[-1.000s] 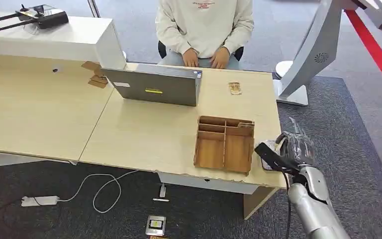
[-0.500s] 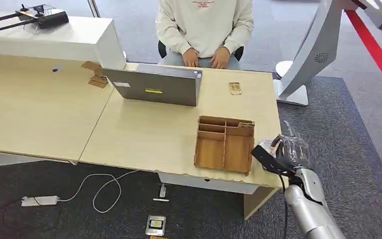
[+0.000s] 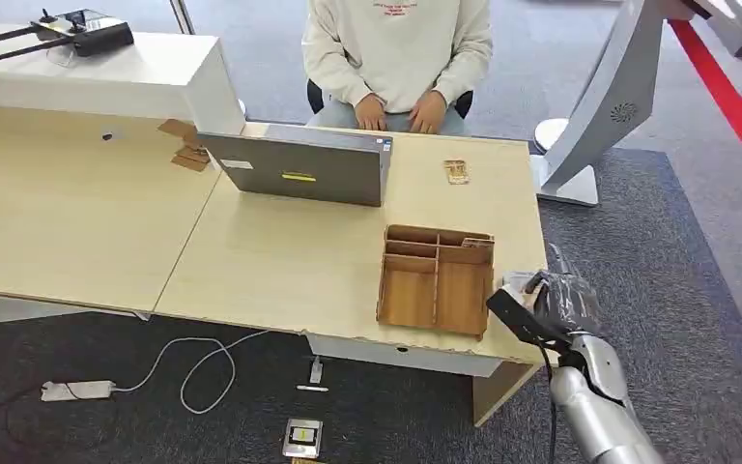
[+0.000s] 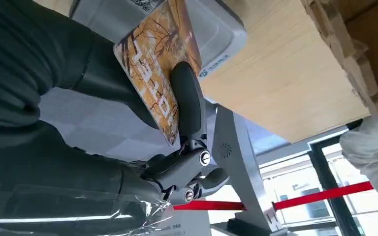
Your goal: Pass the card to the sensor for recognition and then transmit it.
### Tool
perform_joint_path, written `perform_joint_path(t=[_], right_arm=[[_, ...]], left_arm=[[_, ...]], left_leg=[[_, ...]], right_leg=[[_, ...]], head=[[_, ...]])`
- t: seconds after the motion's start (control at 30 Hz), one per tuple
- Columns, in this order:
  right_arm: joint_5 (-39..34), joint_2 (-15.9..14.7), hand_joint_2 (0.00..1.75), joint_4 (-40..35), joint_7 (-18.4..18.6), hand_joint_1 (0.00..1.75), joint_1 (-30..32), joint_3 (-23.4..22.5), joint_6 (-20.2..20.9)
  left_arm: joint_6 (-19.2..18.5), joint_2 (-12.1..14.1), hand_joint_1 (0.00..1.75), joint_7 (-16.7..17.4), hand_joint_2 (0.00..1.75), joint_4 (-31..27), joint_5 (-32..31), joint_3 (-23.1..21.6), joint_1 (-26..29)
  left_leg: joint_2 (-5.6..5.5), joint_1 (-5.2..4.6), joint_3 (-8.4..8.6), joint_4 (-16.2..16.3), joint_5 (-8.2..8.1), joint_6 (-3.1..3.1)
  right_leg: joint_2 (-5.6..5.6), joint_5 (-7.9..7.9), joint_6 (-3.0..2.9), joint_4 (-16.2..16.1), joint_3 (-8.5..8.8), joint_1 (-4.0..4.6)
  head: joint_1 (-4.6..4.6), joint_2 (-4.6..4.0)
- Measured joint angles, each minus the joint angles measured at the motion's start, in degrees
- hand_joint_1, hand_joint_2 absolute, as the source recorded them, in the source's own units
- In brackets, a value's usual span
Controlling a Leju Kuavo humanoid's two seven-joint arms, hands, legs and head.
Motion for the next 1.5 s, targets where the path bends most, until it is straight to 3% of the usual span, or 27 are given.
perform_joint_path(t=[0.47, 0.7, 1.0, 1.3, 1.5], right_arm=[[-0.26, 0.66, 1.75, 0.02, -0.70, 1.75, -0.11, 0.81, 0.11], [-6.45, 1.31, 1.75, -1.64, -3.28, 1.75, -1.99, 0.90, -3.50], [-9.44, 0.29, 1.75, -10.18, -1.01, 1.75, -8.30, 0.33, -1.03], [-8.72, -0.77, 1.75, -13.88, -0.24, 1.75, -8.62, -0.13, -0.92], [-5.68, -0.52, 1.75, -14.97, -0.02, 1.75, -9.55, -0.04, 1.55]], left_arm=[[0.00, 0.00, 0.00, 0.37, 0.00, 0.00, 0.96, 0.05, 0.00], [0.00, -0.04, 0.00, -0.22, 0.00, 0.00, 0.04, 0.05, 0.01], [0.00, -0.13, 0.00, -1.61, 0.00, 0.00, -2.77, -0.06, 0.05], [0.00, -0.15, 0.00, -2.08, 0.00, 0.00, -4.00, -1.13, 0.05], [0.00, -0.15, 0.00, -2.27, 0.00, 0.00, -5.47, -1.86, 0.04]], left_leg=[[0.00, 0.00, 0.03, 0.00, 0.00, 0.00], [0.00, -0.03, 0.00, 0.00, 0.02, 0.00], [0.02, -0.02, 0.02, 0.02, 0.02, 0.01], [0.02, -0.02, 0.01, 0.02, 0.01, 0.01], [0.00, -0.02, -0.02, 0.01, 0.02, 0.01]], right_leg=[[0.00, 0.00, 0.00, 0.00, 0.05, 0.00], [0.00, 0.03, -0.03, 0.03, 0.01, -0.01], [0.00, 0.03, -0.02, 0.02, 0.00, -0.01], [0.01, 0.02, -0.02, 0.01, -0.01, -0.01], [0.01, 0.03, -0.02, 0.03, 0.00, -0.01]], head=[[0.00, 0.00], [-0.02, 0.00], [0.00, 0.00], [0.00, 0.00], [0.00, 0.00]])
